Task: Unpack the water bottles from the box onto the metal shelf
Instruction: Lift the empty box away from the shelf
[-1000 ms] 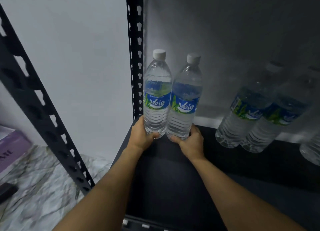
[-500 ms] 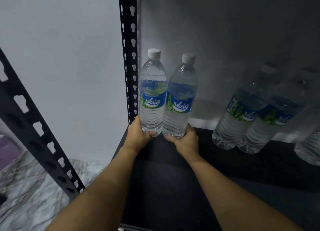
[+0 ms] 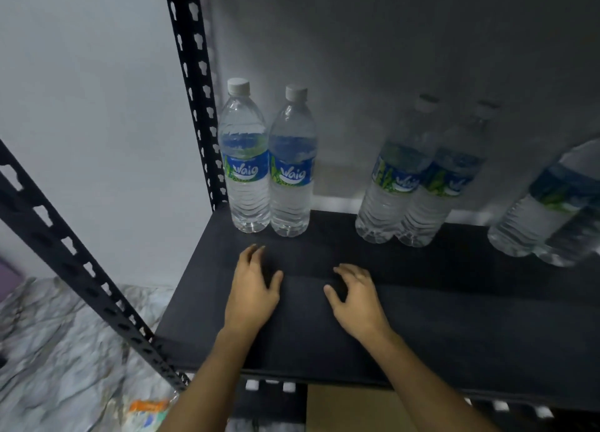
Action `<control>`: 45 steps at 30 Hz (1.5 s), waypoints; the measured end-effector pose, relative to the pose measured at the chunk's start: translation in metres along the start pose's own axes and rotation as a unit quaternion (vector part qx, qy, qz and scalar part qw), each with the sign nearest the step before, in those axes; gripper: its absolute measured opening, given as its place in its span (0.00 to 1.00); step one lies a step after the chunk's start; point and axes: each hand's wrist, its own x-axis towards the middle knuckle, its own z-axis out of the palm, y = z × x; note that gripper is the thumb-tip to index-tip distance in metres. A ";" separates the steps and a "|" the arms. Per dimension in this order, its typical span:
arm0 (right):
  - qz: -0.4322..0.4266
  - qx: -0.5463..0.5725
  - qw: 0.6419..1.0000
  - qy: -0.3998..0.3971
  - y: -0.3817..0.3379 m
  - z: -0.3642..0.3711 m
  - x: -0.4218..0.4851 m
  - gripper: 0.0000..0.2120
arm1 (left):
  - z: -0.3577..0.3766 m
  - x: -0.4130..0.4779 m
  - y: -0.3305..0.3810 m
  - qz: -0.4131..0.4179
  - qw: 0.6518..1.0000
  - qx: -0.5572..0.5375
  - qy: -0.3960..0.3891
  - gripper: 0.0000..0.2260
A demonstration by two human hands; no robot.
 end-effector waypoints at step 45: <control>0.309 0.035 0.945 -0.097 0.276 -0.016 -0.389 0.24 | 0.119 -0.392 -0.046 -0.316 0.931 0.093 -0.159 0.25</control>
